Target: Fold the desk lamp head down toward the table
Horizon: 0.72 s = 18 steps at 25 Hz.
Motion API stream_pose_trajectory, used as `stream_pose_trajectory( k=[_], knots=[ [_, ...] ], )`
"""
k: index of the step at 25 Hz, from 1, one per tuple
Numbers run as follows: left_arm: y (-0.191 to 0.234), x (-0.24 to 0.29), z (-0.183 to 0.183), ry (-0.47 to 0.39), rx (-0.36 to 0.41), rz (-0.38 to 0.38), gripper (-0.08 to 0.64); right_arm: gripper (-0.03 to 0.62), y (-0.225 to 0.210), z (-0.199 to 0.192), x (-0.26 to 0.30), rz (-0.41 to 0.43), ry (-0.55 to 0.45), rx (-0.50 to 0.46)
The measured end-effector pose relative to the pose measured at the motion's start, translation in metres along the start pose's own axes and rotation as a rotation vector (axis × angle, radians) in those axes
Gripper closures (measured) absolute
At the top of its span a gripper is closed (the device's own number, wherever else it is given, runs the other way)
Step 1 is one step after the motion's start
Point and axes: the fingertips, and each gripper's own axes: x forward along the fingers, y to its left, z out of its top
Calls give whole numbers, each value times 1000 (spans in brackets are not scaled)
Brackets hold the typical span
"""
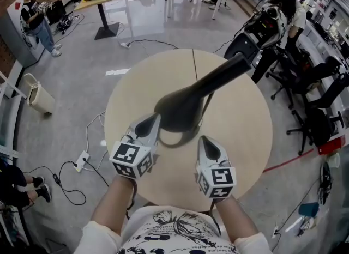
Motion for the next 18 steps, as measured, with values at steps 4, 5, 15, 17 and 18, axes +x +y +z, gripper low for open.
stream_pose_trajectory(
  k=[4,5,15,17,18],
  knots=[
    [-3,0,1,1,-18,4,566,583,0,1,-2,18,3,-7],
    [-4,-1,1,-3,-36,1,558,583,0,3,-2,23,2,-10],
    [-57,-41,25,-99,2,65,558,583,3,11,-23,141,3,-57],
    [-73,-50,22,-109,-6,85,558,583,3,13,-32,181,-3,-63],
    [-81,-53,17,-107,-2,97,557,583,3,14,-37,198,-9,-66]
  ],
)
